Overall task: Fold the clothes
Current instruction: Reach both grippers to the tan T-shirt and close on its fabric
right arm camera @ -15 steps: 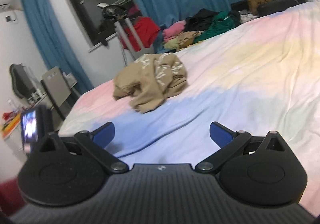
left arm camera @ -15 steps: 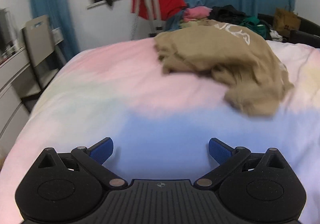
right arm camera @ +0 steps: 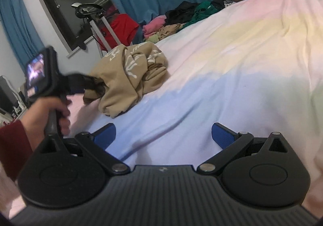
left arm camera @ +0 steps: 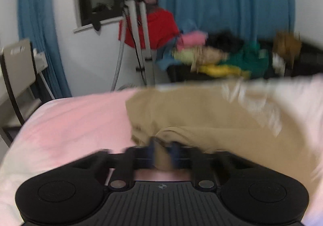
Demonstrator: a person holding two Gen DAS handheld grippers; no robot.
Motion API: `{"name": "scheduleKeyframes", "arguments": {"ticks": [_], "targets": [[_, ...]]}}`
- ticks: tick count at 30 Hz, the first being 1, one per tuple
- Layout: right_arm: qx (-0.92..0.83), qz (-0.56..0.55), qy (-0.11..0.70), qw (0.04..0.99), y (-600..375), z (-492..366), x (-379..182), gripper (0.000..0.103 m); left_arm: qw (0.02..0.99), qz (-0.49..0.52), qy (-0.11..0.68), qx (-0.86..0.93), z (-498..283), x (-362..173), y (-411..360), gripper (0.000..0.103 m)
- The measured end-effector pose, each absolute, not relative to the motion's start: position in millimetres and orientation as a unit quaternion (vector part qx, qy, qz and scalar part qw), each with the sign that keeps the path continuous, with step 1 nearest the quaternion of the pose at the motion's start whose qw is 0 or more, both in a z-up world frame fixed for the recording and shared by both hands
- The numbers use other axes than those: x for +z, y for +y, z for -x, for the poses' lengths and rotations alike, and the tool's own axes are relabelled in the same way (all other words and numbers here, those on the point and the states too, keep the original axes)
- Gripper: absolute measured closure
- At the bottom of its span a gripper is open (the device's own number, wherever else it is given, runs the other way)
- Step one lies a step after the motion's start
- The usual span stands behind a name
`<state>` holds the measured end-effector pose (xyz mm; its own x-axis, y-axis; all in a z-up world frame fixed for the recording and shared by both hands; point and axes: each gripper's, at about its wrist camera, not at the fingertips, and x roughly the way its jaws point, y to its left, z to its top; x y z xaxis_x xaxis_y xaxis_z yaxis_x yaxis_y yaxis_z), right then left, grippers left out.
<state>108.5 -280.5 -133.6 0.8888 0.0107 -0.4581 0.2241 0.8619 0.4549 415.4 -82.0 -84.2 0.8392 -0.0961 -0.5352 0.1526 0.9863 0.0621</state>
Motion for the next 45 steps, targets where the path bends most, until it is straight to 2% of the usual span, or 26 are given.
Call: {"name": "scheduleKeyframes", "arguments": {"ticks": [5, 11, 16, 24, 29, 32, 34, 39, 41, 45], "targets": [[-0.058, -0.240, 0.198, 0.948, -280, -98, -122, 0.000, 0.974, -0.021, 0.198, -0.104, -368, -27, -71, 0.100], [-0.055, -0.225, 0.152, 0.961, -279, -76, -99, 0.000, 0.974, -0.017, 0.183, -0.134, -262, 35, -43, 0.101], [-0.016, -0.179, 0.121, 0.976, -262, -52, -83, 0.000, 0.975, 0.000, 0.169, -0.142, -166, 66, -23, 0.101], [0.052, -0.134, 0.133, 0.981, -243, -2, -61, 0.000, 0.973, 0.033, 0.135, -0.183, -29, 81, 12, 0.103], [0.132, -0.112, 0.172, 0.970, -214, 20, -55, 0.000, 0.971, 0.099, 0.108, -0.190, -4, 63, 29, 0.103], [0.161, -0.064, 0.213, 0.962, -189, 20, -67, 0.008, 0.969, 0.133, 0.134, -0.162, -14, 40, 46, 0.103], [0.164, -0.037, 0.254, 0.953, -173, 11, -77, 0.023, 0.964, 0.149, 0.167, -0.145, -25, 26, 60, 0.103], [0.156, -0.028, 0.353, 0.922, -151, -14, -111, 0.030, 0.956, 0.165, 0.231, -0.075, -58, 2, 95, 0.101], [0.135, -0.030, 0.362, 0.922, -145, -20, -125, 0.033, 0.952, 0.181, 0.233, -0.074, -63, -5, 106, 0.095], [0.099, -0.079, 0.344, 0.930, -147, -50, -109, 0.065, 0.952, 0.171, 0.248, -0.058, -73, -29, 119, 0.094]]}}
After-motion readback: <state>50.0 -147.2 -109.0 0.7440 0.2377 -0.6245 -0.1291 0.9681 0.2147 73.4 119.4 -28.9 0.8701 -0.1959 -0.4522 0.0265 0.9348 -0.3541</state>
